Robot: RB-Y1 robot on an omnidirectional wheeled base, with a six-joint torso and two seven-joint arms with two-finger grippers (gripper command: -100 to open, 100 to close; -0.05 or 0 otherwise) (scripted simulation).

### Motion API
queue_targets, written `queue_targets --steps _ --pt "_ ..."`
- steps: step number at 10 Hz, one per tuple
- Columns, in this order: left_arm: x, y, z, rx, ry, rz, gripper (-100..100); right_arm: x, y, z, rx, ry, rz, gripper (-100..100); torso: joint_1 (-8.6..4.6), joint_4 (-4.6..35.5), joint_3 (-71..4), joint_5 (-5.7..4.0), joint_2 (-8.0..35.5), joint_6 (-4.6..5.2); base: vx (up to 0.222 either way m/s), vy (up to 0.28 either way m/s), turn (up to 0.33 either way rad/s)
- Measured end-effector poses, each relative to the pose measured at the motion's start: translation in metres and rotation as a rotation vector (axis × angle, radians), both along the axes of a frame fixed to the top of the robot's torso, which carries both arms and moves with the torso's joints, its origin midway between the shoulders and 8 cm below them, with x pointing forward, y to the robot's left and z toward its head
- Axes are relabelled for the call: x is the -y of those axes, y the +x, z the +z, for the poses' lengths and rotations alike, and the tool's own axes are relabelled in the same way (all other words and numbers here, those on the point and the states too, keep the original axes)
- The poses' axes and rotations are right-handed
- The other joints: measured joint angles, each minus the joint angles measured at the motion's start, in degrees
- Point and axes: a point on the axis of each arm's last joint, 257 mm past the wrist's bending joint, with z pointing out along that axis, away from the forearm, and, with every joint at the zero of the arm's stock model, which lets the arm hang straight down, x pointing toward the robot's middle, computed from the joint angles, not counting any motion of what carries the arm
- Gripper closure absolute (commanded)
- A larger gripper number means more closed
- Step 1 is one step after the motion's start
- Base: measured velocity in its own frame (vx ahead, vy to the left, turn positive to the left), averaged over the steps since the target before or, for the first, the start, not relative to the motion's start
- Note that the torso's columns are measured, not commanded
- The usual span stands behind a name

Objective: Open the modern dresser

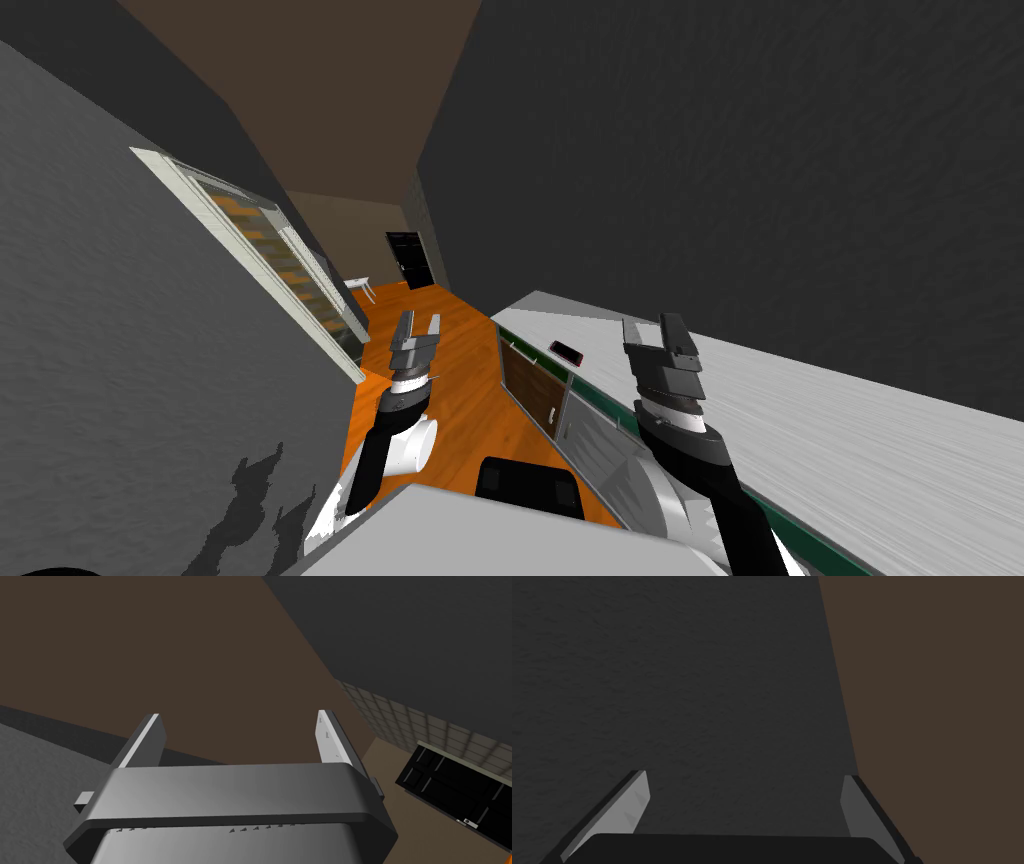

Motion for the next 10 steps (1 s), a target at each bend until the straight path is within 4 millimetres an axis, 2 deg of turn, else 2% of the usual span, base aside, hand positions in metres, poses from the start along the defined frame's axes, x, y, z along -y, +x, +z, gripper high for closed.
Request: queue_targets --steps 2,9,10 --pt "0.0 0.0 0.0 0.0 0.0 0.0 0 0.0 0.0 0.0 0.0 0.0 0.0 0 0.0 6.0 -12.0 0.0 6.0 0.0 0.0 0.0 0.0" --pt "0.0 -0.0001 0.0001 0.0 0.0 0.0 0 0.0 -0.0001 0.0001 0.0 0.0 0.0 0 0.0 35.4 -70.7 0.0 35.4 0.0 0.0 0.0 0.0" --pt "0.0 -0.0001 0.0001 0.0 0.0 0.0 0 0.0 -0.0001 0.0002 0.0 0.0 0.0 -100 0.0 39.6 -79.2 0.0 39.6 0.0 0.027 0.025 -0.027"
